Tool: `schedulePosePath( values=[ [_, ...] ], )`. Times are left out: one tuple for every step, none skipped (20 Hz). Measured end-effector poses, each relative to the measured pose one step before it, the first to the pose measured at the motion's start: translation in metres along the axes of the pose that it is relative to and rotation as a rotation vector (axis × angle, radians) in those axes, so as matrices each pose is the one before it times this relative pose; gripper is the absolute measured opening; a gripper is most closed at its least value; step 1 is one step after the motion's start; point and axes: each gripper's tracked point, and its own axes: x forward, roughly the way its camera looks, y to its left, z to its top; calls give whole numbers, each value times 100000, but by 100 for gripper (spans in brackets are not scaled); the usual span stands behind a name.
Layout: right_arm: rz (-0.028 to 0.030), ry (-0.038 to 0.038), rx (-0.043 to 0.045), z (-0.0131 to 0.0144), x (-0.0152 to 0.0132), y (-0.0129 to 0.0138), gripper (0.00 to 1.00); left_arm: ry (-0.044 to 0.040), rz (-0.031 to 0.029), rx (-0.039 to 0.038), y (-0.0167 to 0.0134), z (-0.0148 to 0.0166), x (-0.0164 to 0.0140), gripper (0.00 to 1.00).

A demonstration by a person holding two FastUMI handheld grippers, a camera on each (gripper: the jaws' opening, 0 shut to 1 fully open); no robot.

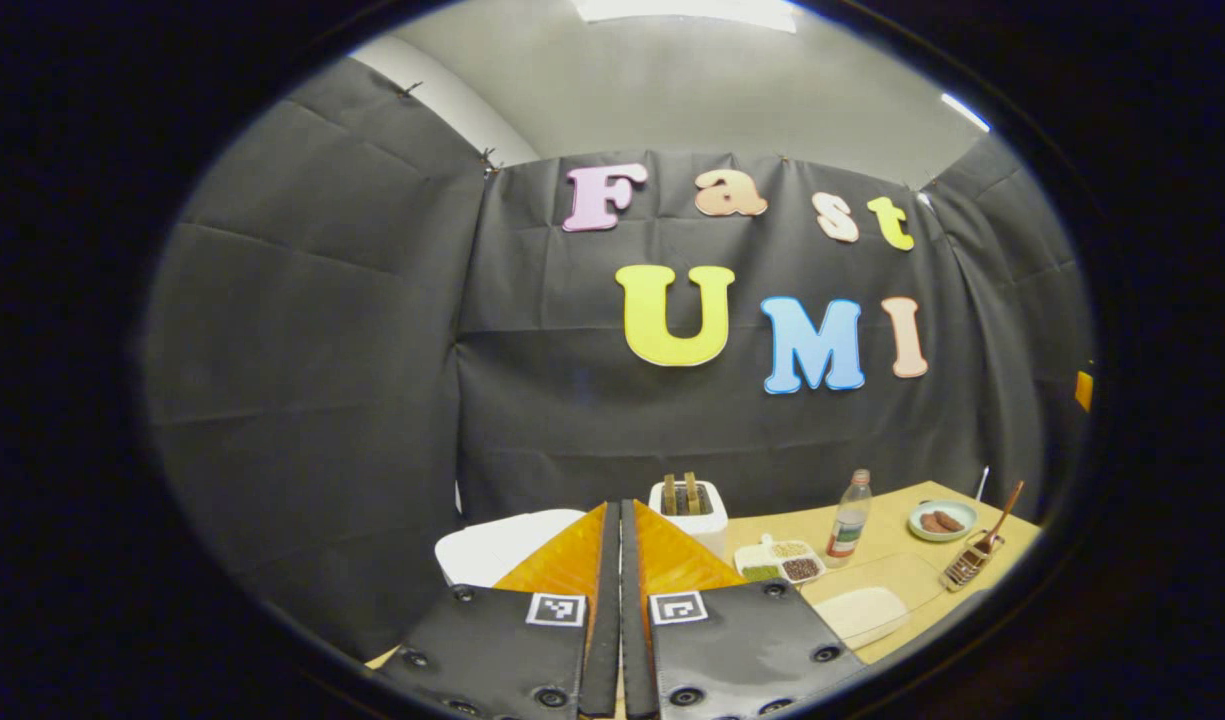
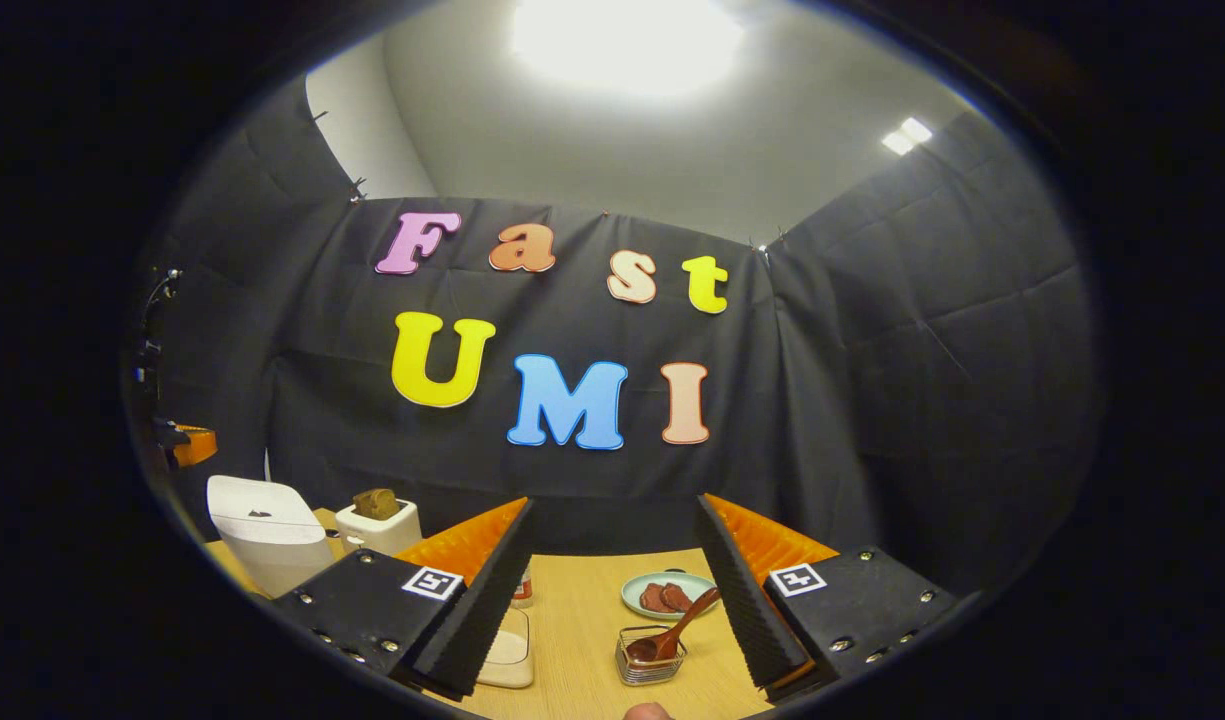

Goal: Close the left gripper, press the button to open the rice cooker; take a wooden spoon from the chopstick holder with the right hand, scoop a spoonful of rice and pour it into the rice cooker, then put the wooden spoon back into the chopstick holder.

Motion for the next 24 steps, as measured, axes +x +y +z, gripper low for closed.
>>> schedulePosePath(
  values=[
    [-1079,398,-146,-142,-128,-71,96,1325,-193,-31,293,-669,865,10],
    [-950,385,-218,-97,-168,-80,96,1286,-230,-266,264,-625,694,10],
    [-1029,238,-372,-81,-201,-155,96,1060,-242,-136,275,-688,641,10],
    [-1063,349,-466,-68,-217,-179,96,720,-219,-17,217,-557,581,10],
    [-1116,258,-237,-99,-237,-202,96,822,-248,-6,121,-658,591,10],
    [-1198,177,39,42,-191,-272,96,1148,-453,-53,53,-547,666,10],
    [-1408,164,117,5,-204,-411,96,1463,65,-281,117,-788,704,10],
    [-1366,30,48,70,-179,-396,96,1456,-390,-891,5,-536,703,10],
    [-1335,163,-220,25,-237,-441,96,1152,3,-1276,133,-665,387,10],
    [-1188,229,-307,2,-227,-411,96,1600,-480,-1539,-61,-600,381,10],
    [-987,191,-266,-30,-65,-377,96,1799,-174,-1347,203,-747,604,10],
    [-943,17,-147,134,-138,-283,96,1881,-109,-736,129,-810,490,10],
    [-870,-93,81,75,-292,-463,96,1324,251,-102,-2,-739,253,10],
    [-691,-371,253,194,-160,-226,96,978,-8,507,28,-584,368,14],
    [-559,-340,135,58,-92,-239,96,875,306,665,89,-296,246,10],
    [-456,-122,-218,38,-64,-71,96,733,228,467,12,-354,223,10],
    [-348,215,-525,-228,54,-127,95,997,-273,166,7,-333,0,10],
    [-209,500,-579,-136,38,21,95,1183,-341,69,-190,-515,165,14],
    [-179,600,-276,-249,-102,-113,95,1622,-521,70,-166,-718,352,10],
    [5,357,79,-41,-69,-4,96,969,99,215,10,-544,285,14],
    [50,161,187,-87,-139,-15,96,1214,408,158,89,-344,403,10],
    [151,100,16,6,-46,50,96,91,415,-313,17,-60,-49,10],
    [149,192,-212,-148,23,31,96,-1290,-252,5,-162,265,172,10],
    [19,201,-308,-72,38,-3,96,1283,542,-240,37,-440,-82,11]
  ],
)
